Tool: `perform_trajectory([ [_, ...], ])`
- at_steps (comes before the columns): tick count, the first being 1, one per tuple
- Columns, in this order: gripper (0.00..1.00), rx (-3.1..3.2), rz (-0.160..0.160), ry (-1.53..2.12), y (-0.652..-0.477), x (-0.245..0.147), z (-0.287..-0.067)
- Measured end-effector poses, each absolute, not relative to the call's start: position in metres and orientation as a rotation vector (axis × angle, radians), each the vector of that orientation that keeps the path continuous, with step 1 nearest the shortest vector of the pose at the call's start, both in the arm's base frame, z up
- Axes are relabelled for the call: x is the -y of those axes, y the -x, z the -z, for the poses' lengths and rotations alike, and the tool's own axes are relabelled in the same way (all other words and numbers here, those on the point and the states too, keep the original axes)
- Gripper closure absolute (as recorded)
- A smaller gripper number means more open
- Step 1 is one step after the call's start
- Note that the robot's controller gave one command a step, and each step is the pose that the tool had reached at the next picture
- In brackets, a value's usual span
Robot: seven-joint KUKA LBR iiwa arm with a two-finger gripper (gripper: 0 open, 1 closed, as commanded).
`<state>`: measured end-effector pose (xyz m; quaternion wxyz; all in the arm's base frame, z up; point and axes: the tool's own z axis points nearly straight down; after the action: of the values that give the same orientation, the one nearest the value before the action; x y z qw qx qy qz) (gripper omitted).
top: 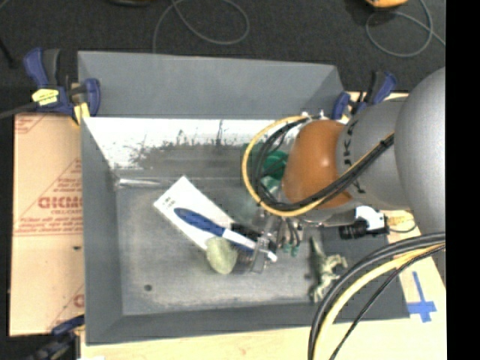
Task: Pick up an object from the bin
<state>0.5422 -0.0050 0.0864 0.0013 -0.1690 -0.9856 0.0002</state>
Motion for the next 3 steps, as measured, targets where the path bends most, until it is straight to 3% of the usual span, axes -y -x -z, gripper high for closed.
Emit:
perform_trajectory([
  [1, 1.0, 3.124, -0.004, 0.347, -0.5511, -0.0039, -0.0698],
  [3, 1.0, 3.123, -0.004, 0.346, -0.5505, -0.0038, -0.0721],
])
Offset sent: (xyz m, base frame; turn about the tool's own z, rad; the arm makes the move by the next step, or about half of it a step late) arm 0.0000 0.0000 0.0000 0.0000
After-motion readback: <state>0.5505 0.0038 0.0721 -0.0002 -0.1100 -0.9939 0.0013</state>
